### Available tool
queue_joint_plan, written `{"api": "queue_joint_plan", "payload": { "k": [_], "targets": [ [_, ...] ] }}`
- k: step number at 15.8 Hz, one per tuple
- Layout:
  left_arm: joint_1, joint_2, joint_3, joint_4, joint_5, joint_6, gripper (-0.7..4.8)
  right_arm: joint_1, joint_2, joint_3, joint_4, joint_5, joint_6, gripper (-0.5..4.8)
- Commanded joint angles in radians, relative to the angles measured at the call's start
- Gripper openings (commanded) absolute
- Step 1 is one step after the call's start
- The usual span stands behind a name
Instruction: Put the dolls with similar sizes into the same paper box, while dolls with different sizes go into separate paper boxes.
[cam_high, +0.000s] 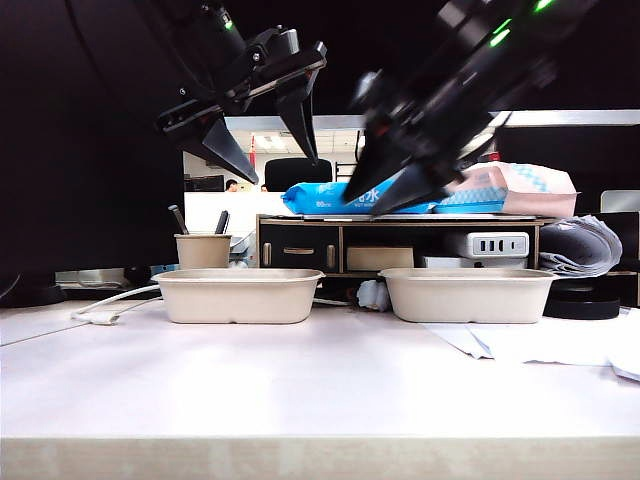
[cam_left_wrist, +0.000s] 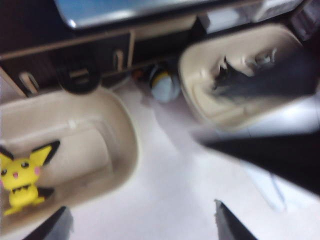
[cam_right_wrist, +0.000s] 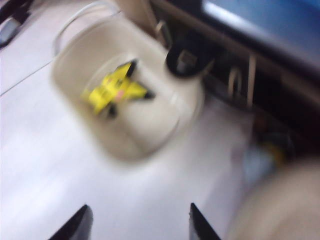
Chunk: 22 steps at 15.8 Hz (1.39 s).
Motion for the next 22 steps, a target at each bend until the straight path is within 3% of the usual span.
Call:
{"api": "queue_joint_plan", "payload": {
  "k": [1, 5, 14, 19, 22],
  "targets": [
    [0.0, -0.003, 0.002, -0.068, 0.0, 0.078, 3.81, 0.011, 0.11, 0.178, -0.012, -0.013, 0.005, 2.52],
    [0.006, -0.002, 0.002, -0.089, 0.001, 0.099, 3.81, 0.011, 0.215, 0.317, -0.029, -0.013, 0.089, 2.52],
    [0.006, -0.002, 0.002, -0.114, 0.001, 0.099, 3.82, 0.017, 0.317, 0.315, -0.125, -0.049, 0.121, 2.52],
    [0.006, -0.003, 0.002, -0.154, 0.001, 0.103, 3.82, 0.013, 0.372, 0.318, -0.014, -0.043, 0.121, 2.51],
    [0.006, -0.002, 0.0, -0.155, 0.001, 0.103, 3.82, 0.003, 0.372, 0.346, -0.031, -0.006, 0.128, 2.51]
  ]
}}
